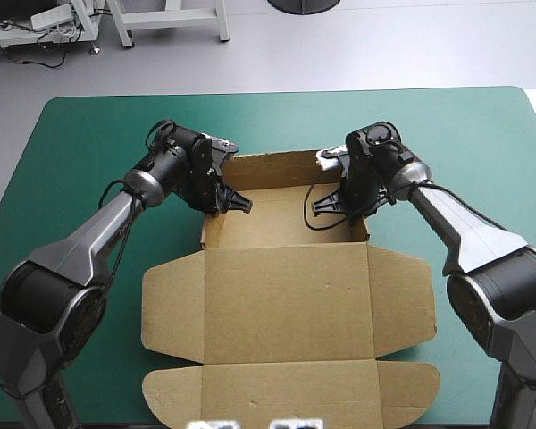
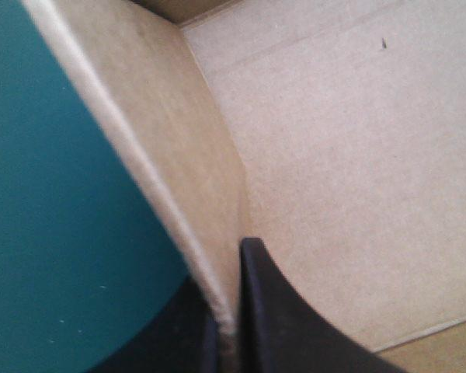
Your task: Fold the box
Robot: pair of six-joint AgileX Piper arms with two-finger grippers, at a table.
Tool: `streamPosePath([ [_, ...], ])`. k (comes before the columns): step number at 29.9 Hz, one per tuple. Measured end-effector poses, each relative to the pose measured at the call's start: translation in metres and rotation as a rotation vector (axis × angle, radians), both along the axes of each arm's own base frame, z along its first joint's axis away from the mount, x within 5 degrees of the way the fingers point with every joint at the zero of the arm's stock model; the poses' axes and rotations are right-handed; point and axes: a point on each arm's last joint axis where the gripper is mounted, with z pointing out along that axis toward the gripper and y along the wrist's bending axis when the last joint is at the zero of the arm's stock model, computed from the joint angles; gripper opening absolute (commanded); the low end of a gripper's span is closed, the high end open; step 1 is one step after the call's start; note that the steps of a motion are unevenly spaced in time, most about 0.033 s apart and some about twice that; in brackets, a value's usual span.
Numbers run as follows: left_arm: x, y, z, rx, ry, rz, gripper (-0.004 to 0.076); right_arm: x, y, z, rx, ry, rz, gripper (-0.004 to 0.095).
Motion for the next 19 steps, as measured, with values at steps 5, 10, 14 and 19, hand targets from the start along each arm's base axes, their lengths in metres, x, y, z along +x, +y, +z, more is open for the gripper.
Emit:
streamPosePath([
  [5, 0.001, 0.000, -0.006, 0.017, 0.022, 0.000, -0.0006, 0.001, 0.002, -0.007, 0.003, 0.021, -0.001, -0.0024],
  [10, 0.002, -0.001, -0.007, 0.018, 0.030, 0.004, -0.0006, 0.002, 0.003, -0.010, -0.002, 0.030, -0.001, -0.0025],
  [14, 0.002, -0.001, -0.007, 0.017, 0.031, 0.011, -0.0005, 0.003, 0.003, -0.013, -0.008, 0.032, 0.000, -0.0025],
  [19, 0.002, -0.001, -0.007, 0.009, 0.041, 0.047, 0.0016, 0.004, 0.003, -0.013, -0.010, 0.031, -0.004, 0.0027],
])
